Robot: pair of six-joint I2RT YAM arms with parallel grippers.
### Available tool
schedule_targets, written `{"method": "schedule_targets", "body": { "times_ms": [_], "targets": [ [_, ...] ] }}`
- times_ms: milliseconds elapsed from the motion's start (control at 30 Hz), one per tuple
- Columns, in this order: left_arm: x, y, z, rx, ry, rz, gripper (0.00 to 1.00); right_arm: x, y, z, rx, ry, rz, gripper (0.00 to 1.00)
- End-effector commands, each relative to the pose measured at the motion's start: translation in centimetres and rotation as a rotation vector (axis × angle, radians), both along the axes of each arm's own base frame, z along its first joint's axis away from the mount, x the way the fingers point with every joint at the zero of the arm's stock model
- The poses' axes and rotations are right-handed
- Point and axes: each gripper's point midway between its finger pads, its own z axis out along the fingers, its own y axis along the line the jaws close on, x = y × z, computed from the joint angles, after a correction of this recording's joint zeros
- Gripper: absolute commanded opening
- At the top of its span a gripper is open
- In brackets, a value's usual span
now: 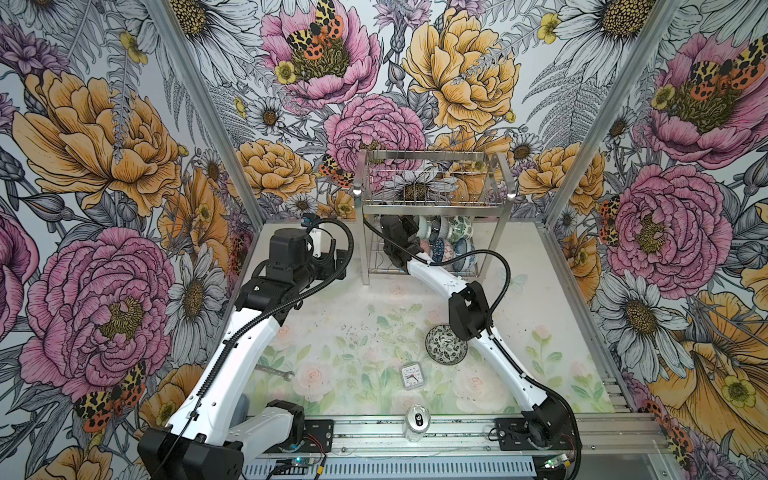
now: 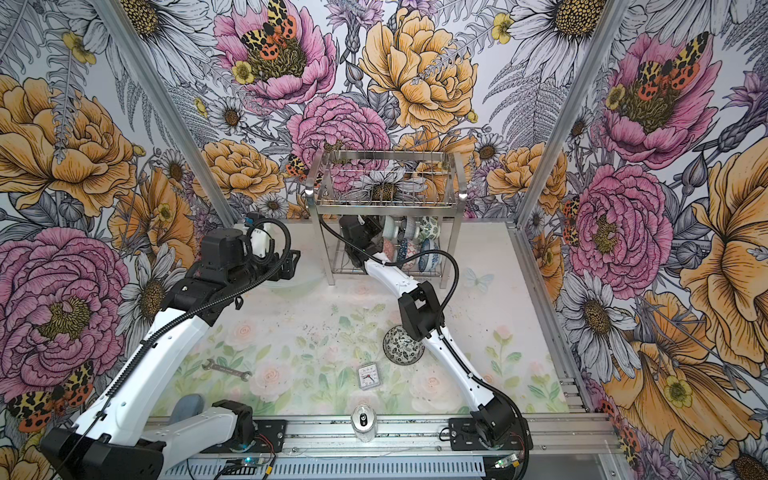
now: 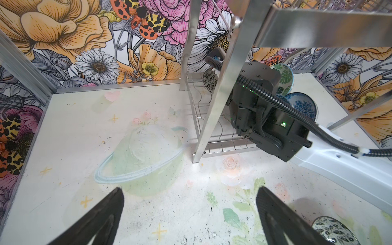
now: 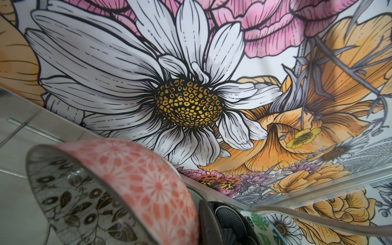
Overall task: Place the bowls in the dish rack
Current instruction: 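Lower the leaf-patterned bowl into an upper rack slot with the right gripper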
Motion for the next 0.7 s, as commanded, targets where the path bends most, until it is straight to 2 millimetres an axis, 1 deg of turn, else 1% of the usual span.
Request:
{"method": "schedule_targets", "body": {
  "times_ms": [0, 233, 367, 533, 667],
  "targets": [
    [-0.1, -0.1, 0.3, -0.021, -0.008, -0.010, 0.99, -0.5, 2.0, -1.4, -0.029, 0.029, 0.051, 0.12],
    [-0.2, -0.1, 0.5, -0.025, -0.013, -0.010, 0.99, -1.0, 2.8, -0.5, -0.029, 0.020, 0.068, 0.23],
    [-0.2, -0.1, 0.5, -0.026, -0.013, -0.013, 0.99, -1.1, 3.0, -0.4, -0.028, 0.021, 0.073, 0.29],
    [-0.2, -0.1, 0.5, -0.027, -0.013, -0.012, 0.99, -1.2, 3.2, -0.2, -0.027, 0.019, 0.080, 0.32],
    [-0.2, -0.2, 0.5, -0.027, -0.012, -0.013, 0.99, -1.3, 3.5, 0.0, -0.015, 0.023, 0.090, 0.40]
  ]
}}
